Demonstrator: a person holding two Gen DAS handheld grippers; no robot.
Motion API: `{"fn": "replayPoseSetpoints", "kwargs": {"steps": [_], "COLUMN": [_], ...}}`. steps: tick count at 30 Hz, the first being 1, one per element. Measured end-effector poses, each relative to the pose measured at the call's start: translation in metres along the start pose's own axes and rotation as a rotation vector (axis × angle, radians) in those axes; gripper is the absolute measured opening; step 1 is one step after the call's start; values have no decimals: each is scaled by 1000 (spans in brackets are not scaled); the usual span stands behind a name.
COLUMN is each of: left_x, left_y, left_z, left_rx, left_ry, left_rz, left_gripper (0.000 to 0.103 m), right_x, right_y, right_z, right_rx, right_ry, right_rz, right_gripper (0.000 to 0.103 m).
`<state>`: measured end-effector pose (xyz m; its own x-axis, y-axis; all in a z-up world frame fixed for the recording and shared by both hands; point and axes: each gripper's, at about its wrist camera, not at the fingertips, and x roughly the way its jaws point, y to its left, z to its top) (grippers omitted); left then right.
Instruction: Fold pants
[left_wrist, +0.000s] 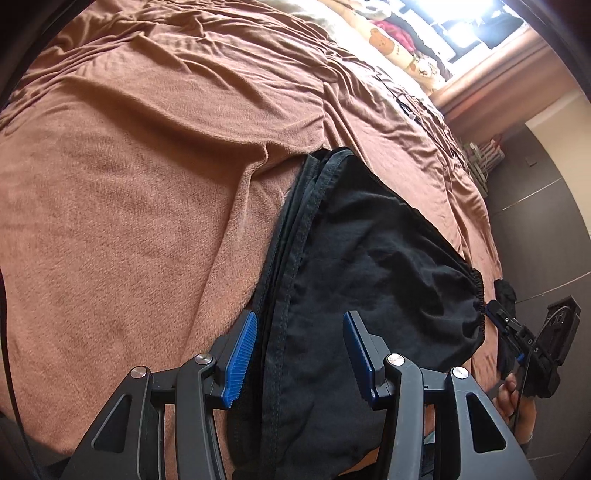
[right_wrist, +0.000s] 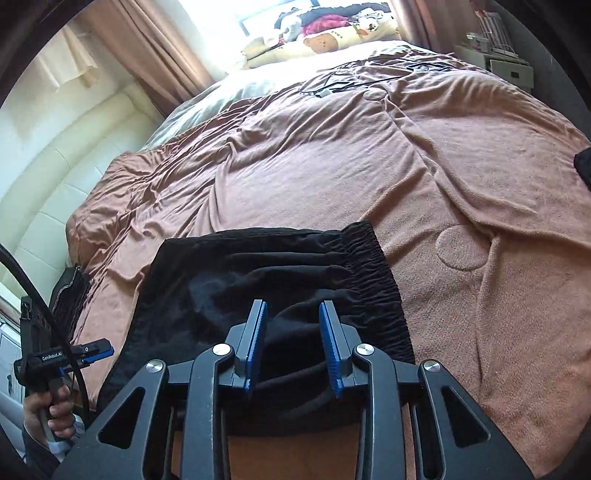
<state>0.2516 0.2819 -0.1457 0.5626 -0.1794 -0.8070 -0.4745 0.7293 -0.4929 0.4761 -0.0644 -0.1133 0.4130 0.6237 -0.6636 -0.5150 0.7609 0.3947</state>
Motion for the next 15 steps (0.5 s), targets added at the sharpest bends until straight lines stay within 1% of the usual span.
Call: {"fn": "replayPoseSetpoints", "kwargs": {"steps": [4,6,13,15], "left_x": [13,20,39,43], "left_y": [-1,-1,6,9], "left_z": [13,19,34,35], "left_rx": [33,44,43,39], "left_ry": [27,43,71,79], "left_rz": [11,13,2,-11], "left_gripper": [51,51,51,51], "right_x": [17,26,53,57], "right_y": [6,5,-6,-6], "right_z": [11,17,28,31], "right_rx": [-23,-19,68,74], "right_ry": [3,10,60,54], "right_rz": [-21,-46,-127,-177], "right_gripper": [27,27,27,26]}}
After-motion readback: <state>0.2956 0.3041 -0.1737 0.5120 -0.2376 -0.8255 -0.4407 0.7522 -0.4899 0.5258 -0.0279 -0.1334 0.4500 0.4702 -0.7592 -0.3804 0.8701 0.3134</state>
